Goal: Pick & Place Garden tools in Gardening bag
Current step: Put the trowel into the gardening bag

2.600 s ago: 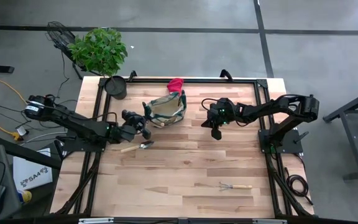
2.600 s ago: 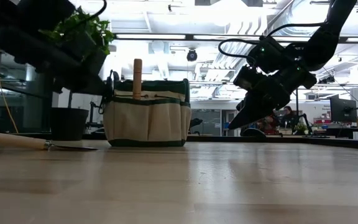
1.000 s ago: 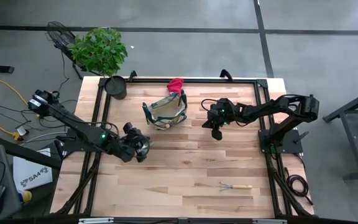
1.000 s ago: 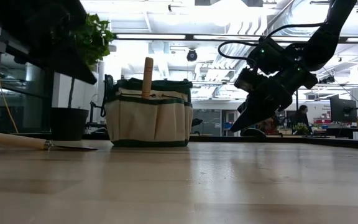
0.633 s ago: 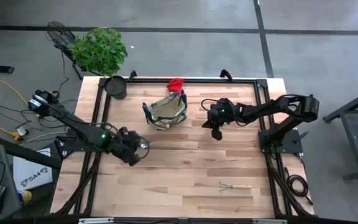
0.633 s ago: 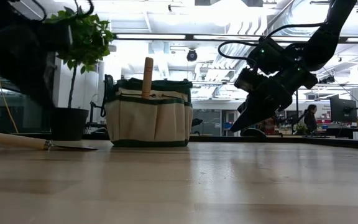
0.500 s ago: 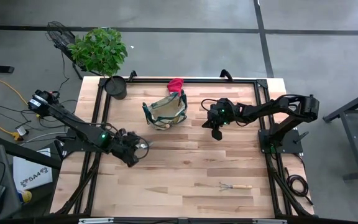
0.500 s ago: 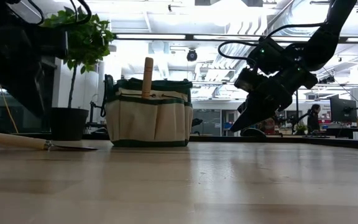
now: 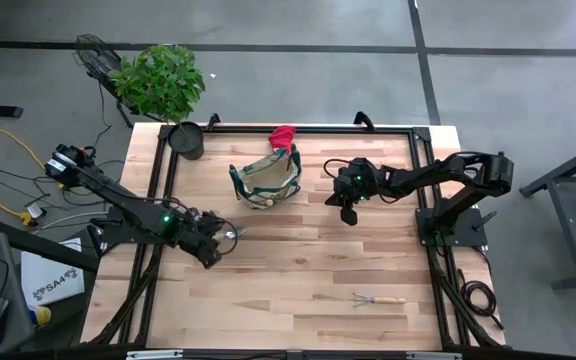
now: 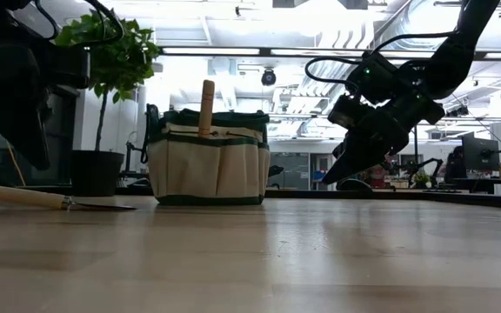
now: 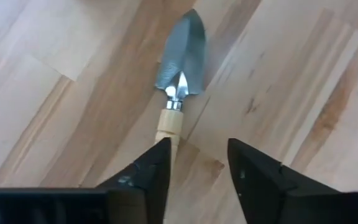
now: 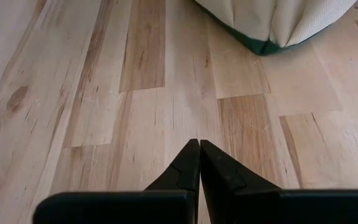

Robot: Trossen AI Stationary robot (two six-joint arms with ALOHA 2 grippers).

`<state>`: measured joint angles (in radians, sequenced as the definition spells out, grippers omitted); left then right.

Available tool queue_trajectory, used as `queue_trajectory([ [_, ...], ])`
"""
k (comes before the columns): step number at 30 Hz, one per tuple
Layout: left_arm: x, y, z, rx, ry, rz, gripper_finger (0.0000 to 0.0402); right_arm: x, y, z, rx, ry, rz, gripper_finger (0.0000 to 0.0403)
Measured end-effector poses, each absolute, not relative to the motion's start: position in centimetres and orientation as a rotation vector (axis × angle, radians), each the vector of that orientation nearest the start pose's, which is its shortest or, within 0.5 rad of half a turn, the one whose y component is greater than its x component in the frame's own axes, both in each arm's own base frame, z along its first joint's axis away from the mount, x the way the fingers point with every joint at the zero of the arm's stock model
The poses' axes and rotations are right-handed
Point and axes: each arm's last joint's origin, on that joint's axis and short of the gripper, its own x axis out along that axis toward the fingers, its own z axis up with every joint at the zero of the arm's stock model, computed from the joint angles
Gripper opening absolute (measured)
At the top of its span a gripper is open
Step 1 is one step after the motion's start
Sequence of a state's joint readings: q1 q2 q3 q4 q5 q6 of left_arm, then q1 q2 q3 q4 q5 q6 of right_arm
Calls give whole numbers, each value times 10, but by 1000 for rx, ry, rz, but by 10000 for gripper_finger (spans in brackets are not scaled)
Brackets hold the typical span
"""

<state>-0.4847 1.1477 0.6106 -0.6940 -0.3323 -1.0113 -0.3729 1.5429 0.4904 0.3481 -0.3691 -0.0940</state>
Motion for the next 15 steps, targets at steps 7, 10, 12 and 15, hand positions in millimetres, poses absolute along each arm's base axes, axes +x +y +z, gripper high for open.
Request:
queue_trajectory([
  [7, 166, -77, 180, -423, 1053, 454, 190, 244, -84, 123, 165, 655, 27, 3],
  [10, 161, -77, 178, -467, 1157, 433, 191, 244, -84, 123, 166, 655, 27, 3],
  [12, 157, -77, 177, -501, 1217, 453, 191, 244, -84, 123, 166, 655, 27, 3],
  [15, 154, -77, 174, -532, 1274, 468, 191, 244, -84, 123, 167, 655, 27, 3],
])
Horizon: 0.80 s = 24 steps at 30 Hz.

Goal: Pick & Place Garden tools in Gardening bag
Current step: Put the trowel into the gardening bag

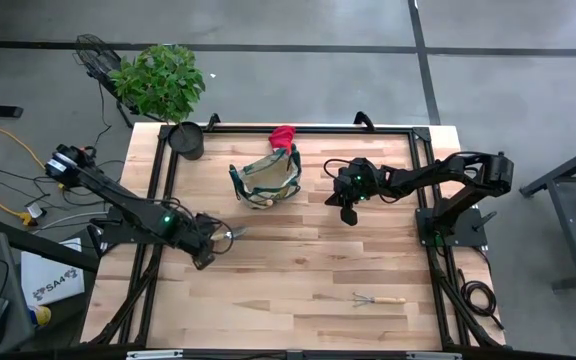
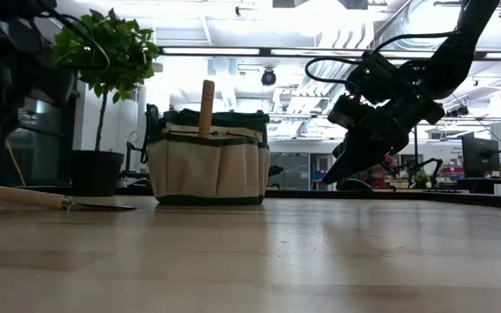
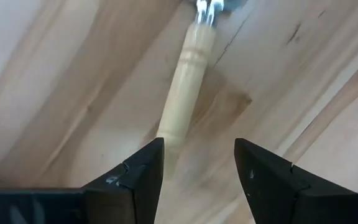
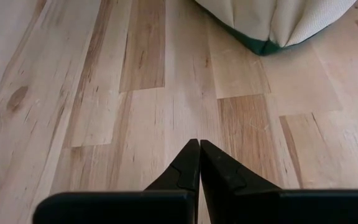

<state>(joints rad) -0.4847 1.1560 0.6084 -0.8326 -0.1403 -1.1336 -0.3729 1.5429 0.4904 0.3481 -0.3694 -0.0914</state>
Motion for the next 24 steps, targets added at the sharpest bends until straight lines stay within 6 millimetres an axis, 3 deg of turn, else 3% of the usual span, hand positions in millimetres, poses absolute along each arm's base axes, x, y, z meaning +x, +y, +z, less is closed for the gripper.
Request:
queue_trajectory([
  [14, 149, -78, 163, -525, 1457, 490, 191, 244, -84, 123, 169, 655, 26, 3],
  [24, 152, -79, 160, -511, 1428, 490, 191, 244, -84, 123, 166, 655, 27, 3],
])
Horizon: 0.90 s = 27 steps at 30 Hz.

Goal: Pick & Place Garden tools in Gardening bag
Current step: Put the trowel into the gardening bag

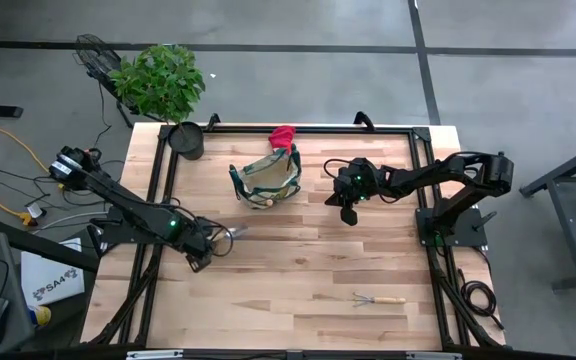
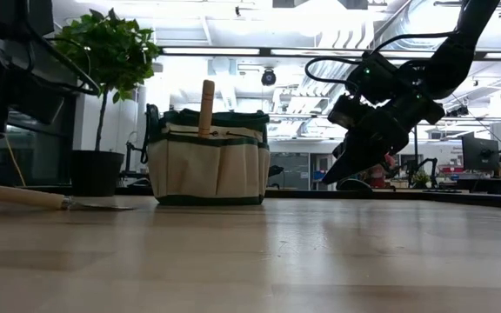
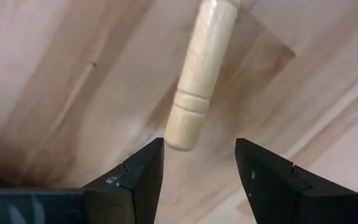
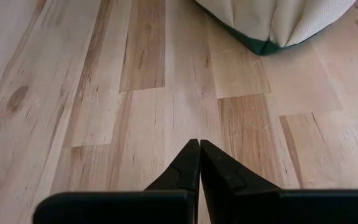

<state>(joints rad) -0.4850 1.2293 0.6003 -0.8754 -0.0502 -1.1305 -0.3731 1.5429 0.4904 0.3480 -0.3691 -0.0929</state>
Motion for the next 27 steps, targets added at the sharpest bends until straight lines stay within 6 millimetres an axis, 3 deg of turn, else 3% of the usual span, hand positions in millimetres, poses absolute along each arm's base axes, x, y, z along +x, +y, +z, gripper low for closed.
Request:
queue_trajectory([
  [17, 154, -75, 160, -376, 1353, 502, 191, 244, -84, 123, 165, 655, 27, 3],
  [27, 145, -72, 141, -328, 1403, 420, 191, 244, -84, 123, 165, 655, 27, 3],
])
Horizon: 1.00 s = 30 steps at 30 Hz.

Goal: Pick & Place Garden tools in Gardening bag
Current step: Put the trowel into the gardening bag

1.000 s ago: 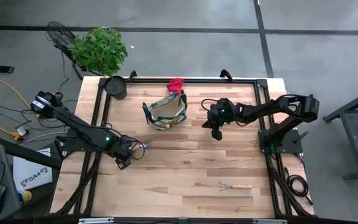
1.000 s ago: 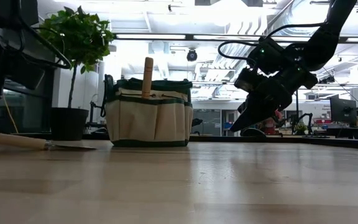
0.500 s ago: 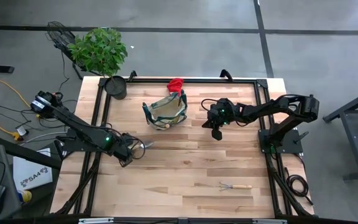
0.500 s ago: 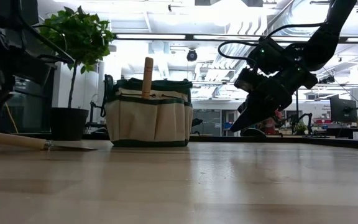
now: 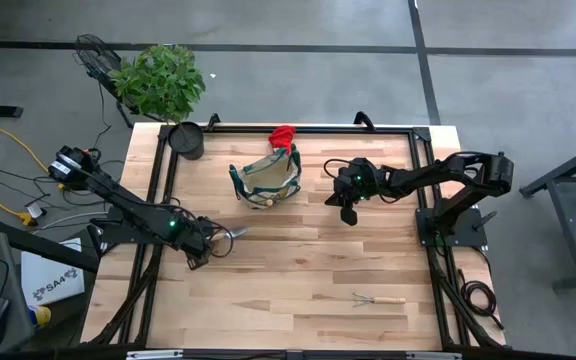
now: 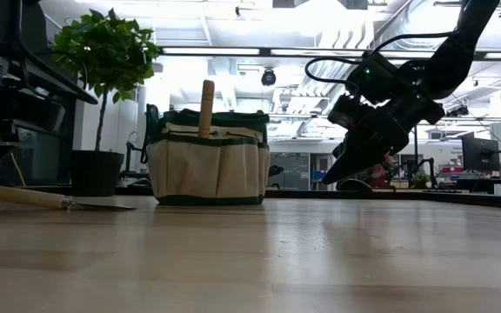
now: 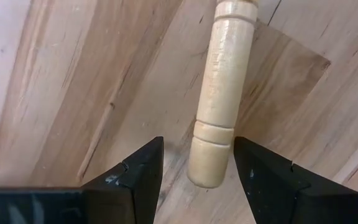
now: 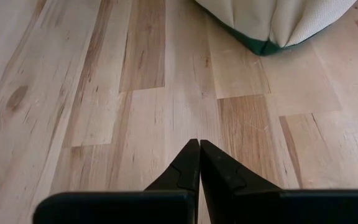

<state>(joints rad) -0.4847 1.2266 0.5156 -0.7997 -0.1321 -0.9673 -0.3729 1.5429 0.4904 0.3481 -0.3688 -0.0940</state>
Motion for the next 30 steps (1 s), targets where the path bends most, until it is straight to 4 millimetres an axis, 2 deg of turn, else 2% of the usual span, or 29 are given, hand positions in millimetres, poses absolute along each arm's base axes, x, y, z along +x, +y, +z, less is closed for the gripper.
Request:
queue_trajectory([
  [10, 146, -72, 141, -242, 1388, 370, 187, 244, -84, 123, 161, 655, 28, 3],
  [14, 146, -72, 141, -231, 1388, 352, 160, 244, -84, 123, 161, 655, 28, 3],
  [23, 148, -73, 141, -248, 1373, 335, 69, 244, -84, 123, 161, 655, 28, 3],
  [30, 149, -74, 141, -266, 1367, 327, 63, 244, -84, 123, 161, 655, 28, 3],
])
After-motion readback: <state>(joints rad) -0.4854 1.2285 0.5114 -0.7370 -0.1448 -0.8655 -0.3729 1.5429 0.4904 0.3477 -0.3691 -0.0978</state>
